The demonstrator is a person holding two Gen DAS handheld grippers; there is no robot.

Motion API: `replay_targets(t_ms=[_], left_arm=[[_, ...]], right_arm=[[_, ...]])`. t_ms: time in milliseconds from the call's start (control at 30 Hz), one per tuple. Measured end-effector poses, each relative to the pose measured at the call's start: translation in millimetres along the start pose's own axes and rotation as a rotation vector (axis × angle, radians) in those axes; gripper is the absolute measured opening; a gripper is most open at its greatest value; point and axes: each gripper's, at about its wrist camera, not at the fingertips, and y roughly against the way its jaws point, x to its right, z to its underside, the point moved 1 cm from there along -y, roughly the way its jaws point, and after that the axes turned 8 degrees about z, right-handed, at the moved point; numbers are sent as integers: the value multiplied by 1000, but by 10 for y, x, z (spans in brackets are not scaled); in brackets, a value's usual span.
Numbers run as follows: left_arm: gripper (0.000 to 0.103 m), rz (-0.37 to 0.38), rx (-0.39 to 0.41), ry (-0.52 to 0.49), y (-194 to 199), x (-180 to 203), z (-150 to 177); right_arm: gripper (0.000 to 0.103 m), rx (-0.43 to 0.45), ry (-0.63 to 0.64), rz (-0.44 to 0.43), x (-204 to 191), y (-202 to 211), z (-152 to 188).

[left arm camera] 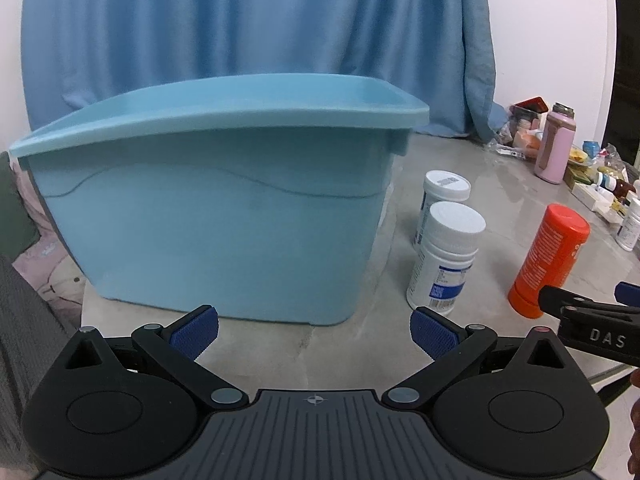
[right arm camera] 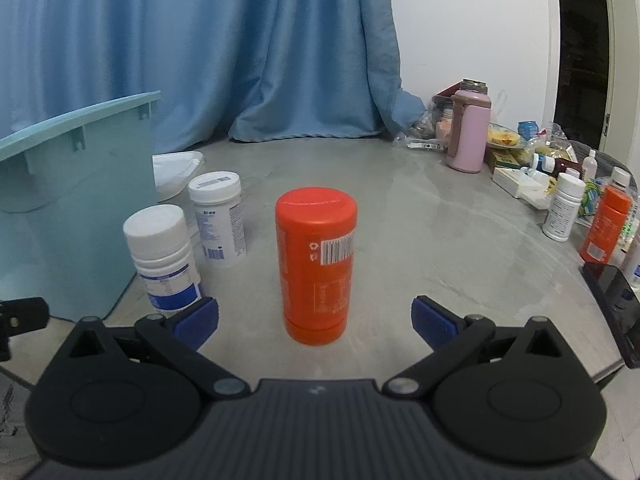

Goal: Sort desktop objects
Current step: 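Move the right gripper toward the orange bottle, then close the right gripper around the orange bottle, then hold the orange bottle in the right gripper while the left gripper grasps a white medicine bottle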

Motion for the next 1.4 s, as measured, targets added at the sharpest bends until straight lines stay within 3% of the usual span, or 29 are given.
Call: replay_targets(t_ms=[667,700,733,767,800,1067,1400], left_arm=[[103,-71,18,27,-90,27,89],[103,-76,22,24,-85,31,92],[103,-80,25,22,-79,32,96],[103,-85,27,21,-73,31,99],[103,-88,30,21,-65,28,100],[103,-89,37,22,18,-2,70],[103,15,20,-16,128,132,80]], right_arm=[[103,25,30,-27,-70,-597,-26],[101,24,26,-25,-86,-626,-31],[91,25,20,-31,-83,-649,-33],[55,29,12,-42,-74,-657,-34],[50,25,7,-38,-68,-664,-37],[50,37,-11,-51,9,-434,-28],[50,35,-44,16,242,116,41]])
